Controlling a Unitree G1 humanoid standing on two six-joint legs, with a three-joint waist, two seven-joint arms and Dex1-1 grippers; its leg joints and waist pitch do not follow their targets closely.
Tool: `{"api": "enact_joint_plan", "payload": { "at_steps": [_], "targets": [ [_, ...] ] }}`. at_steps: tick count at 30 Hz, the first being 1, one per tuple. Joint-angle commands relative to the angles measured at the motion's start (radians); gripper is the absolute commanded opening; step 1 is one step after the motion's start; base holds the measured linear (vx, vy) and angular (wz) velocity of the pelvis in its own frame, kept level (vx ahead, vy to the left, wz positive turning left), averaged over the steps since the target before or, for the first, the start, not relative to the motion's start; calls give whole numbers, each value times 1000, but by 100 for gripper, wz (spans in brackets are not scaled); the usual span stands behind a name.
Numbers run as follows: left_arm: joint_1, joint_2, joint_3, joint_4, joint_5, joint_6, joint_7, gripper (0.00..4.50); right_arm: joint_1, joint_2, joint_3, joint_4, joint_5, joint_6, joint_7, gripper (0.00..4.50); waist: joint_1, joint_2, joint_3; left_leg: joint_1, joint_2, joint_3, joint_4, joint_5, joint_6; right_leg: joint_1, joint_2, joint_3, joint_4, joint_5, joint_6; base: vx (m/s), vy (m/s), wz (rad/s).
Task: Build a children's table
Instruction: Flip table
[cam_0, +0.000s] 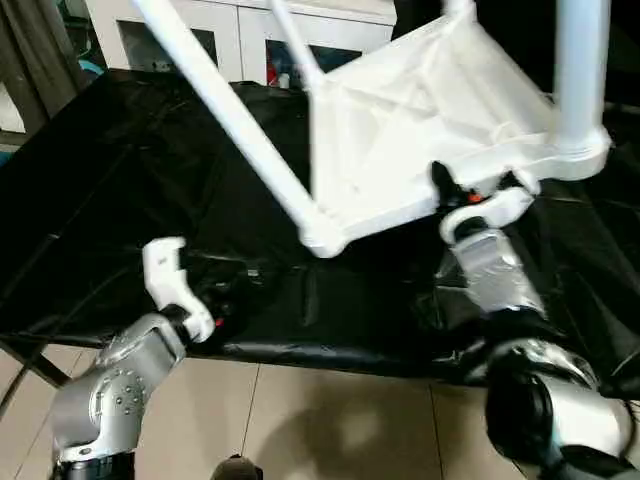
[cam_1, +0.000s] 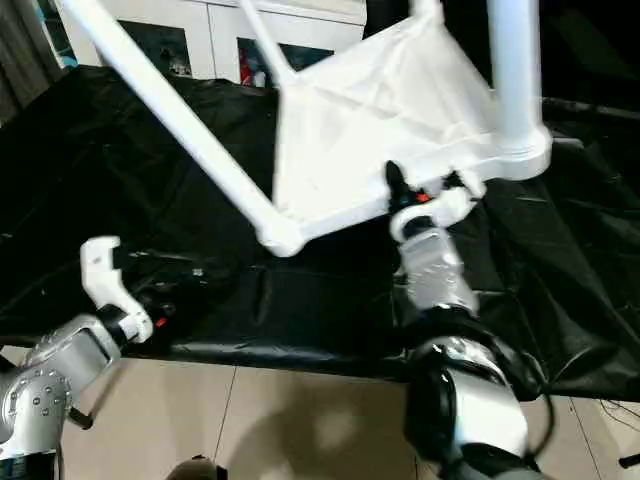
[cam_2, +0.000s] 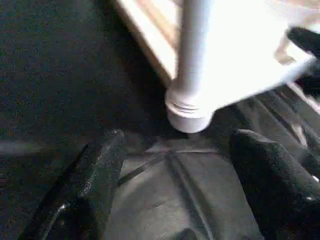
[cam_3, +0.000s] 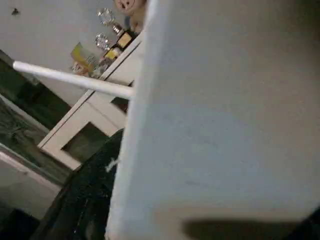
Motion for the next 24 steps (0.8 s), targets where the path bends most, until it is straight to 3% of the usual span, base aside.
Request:
{"api": "enact_joint_plan", "payload": {
  "at_steps": [1,9,17,24],
  "targets": [
    [-19,36,-94,-40,65,-42,-56,377,30,-58,42,-112,-83,4,-33,206,-10,12,-72,28,18,6,-64,-40,2,40,-31,18,-54,152,-177,0,0,0],
    [-81,122,-244,-95,181,-122,-116,377,127,-136,117,-336,-181,115,-107,206,-11,14,-71,27,15,6,-68,-77,-40,38,-29,21,-58,82,-138,0,0,0],
    [-161,125,-248,-119,197,-133,-112,377,181,-188,126,-453,-190,172,-141,205,-14,11,-70,23,13,6,-70,-109,-60,37,-29,21,-63,23,-129,0,0,0],
    [-202,138,-282,-134,229,-142,-111,377,227,-261,180,-568,-230,268,-139,205,-22,9,-70,21,12,5,-69,-100,-60,38,-26,21,-64,23,-119,0,0,0]
  ]
}}
